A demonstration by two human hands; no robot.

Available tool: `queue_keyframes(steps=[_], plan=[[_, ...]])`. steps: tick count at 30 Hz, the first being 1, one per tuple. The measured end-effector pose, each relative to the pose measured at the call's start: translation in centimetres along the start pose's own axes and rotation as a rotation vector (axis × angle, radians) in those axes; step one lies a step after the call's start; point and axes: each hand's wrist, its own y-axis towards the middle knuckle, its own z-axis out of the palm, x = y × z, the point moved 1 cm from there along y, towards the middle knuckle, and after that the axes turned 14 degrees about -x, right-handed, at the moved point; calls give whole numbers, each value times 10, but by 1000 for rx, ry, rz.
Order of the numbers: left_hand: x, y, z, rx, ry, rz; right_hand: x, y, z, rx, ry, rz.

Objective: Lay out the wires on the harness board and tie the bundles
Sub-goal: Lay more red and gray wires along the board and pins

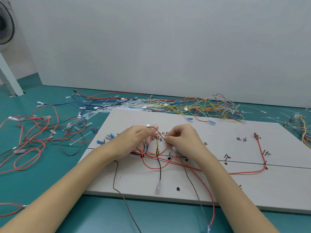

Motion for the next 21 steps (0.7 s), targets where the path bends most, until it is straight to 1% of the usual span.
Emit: queue_keyframes(steps=[5,9,11,16,21], plan=[[-2,-3,-5,32,-47,-20,6,3,11,-3,-64,-63],[-1,-3,-6,22,-43,32,7,4,13,-28,-50,-56],[-1,-3,-6,3,-23,42,6,4,14,-13,-55,-51],[-3,-2,-8,-54,-109,20,5,4,16,-2,-64,-65],[-5,-3,-8,-11,-152,-13,3,3,14,5,-26,-69]])
